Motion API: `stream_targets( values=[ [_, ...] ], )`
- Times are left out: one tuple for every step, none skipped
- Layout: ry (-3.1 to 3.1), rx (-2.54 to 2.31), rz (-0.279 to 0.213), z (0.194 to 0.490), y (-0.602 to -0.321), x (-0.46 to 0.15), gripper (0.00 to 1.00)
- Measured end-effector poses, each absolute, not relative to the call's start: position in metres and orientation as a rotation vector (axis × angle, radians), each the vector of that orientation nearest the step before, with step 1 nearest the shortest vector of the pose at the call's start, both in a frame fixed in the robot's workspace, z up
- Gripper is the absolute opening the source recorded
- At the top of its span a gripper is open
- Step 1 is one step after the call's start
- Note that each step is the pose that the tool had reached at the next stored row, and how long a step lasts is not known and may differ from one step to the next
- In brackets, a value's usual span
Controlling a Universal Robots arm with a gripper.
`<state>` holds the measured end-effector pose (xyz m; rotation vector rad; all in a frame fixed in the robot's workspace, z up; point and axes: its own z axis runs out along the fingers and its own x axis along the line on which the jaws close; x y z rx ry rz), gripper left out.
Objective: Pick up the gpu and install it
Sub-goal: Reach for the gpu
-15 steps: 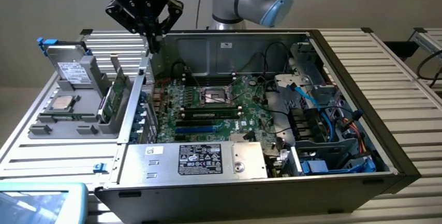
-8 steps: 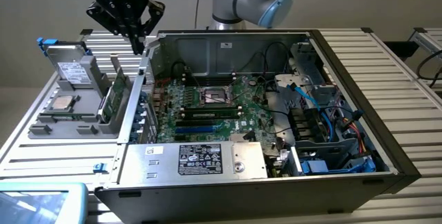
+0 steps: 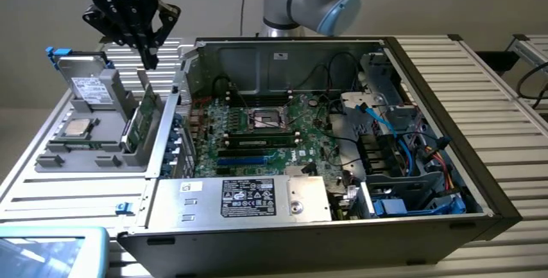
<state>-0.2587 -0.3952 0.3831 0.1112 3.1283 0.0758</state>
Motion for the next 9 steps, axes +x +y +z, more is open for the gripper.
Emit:
stream_targets(
  values=[
    [3.129,0.111,0.076,0.383,-0.395,-0.262,0.12],
    [3.130,0.111,0.076,0.383,-0.395,-0.266,0.12],
    [3.131,0.111,0.076,0.383,-0.395,-0.270,0.12],
    [3.131,0.111,0.076,0.382,-0.395,-0.273,0.12],
    [3.132,0.111,0.076,0.382,-0.395,-0.277,0.12],
    [3.132,0.111,0.076,0.382,-0.395,-0.280,0.12],
    [3.132,0.112,0.076,0.382,-0.395,-0.283,0.12],
    [3.132,0.112,0.076,0.381,-0.395,-0.287,0.12],
    [3.132,0.112,0.076,0.381,-0.395,-0.290,0.12]
  ],
)
